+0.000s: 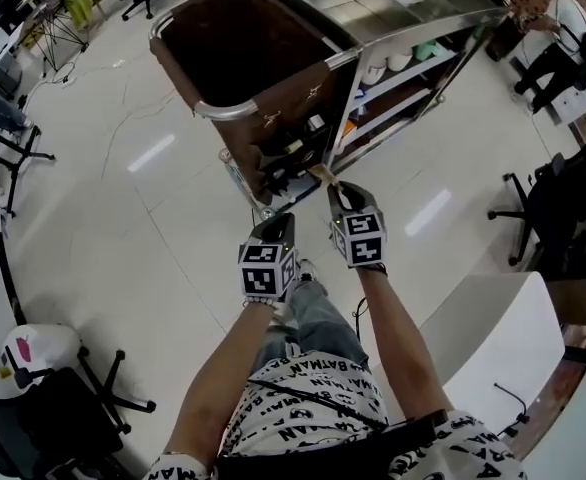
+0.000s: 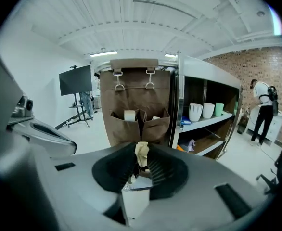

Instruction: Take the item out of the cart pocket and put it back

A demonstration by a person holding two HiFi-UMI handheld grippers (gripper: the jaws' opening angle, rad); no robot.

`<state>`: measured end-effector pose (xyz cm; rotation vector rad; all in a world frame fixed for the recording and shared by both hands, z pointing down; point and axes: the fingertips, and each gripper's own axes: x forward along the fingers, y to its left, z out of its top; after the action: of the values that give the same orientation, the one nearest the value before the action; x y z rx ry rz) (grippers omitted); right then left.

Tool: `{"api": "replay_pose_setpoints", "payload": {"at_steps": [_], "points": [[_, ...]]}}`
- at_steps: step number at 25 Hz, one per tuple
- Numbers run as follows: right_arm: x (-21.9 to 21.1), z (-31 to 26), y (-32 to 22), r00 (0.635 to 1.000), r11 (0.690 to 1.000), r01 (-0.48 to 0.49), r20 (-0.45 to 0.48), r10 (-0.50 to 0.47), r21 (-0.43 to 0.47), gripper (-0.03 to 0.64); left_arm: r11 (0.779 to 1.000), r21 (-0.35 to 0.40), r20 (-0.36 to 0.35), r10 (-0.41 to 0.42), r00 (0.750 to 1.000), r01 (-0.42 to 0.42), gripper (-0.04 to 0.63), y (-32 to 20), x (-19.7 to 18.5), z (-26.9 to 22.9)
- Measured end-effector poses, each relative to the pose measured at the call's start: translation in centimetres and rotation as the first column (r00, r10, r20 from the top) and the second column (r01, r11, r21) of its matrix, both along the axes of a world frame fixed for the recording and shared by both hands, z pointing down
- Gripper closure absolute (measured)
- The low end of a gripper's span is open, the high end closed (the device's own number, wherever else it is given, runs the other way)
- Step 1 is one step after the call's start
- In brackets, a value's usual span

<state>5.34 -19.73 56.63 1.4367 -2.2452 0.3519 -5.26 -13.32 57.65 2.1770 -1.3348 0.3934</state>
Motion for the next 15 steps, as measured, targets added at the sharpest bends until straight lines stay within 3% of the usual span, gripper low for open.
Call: {"api": "replay_pose_setpoints", "payload": {"at_steps": [6, 15], "points": [[0.1, -4.7, 6.4, 0.999, 0.998, -0.016, 0.032, 0.014, 0.061, 0.534, 0.999, 0.04, -0.039, 0.008, 0.999, -0.006, 0.594, 4.1, -1.3, -2.6], [1.1, -7.3, 14.3, 0.998, 1.0, -0.005, 0.062, 0.004, 0.026, 0.534, 0.996, 0.084, -0.103, 0.003, 0.995, 0.006, 0.594, 10.0, -1.7, -6.7]]}}
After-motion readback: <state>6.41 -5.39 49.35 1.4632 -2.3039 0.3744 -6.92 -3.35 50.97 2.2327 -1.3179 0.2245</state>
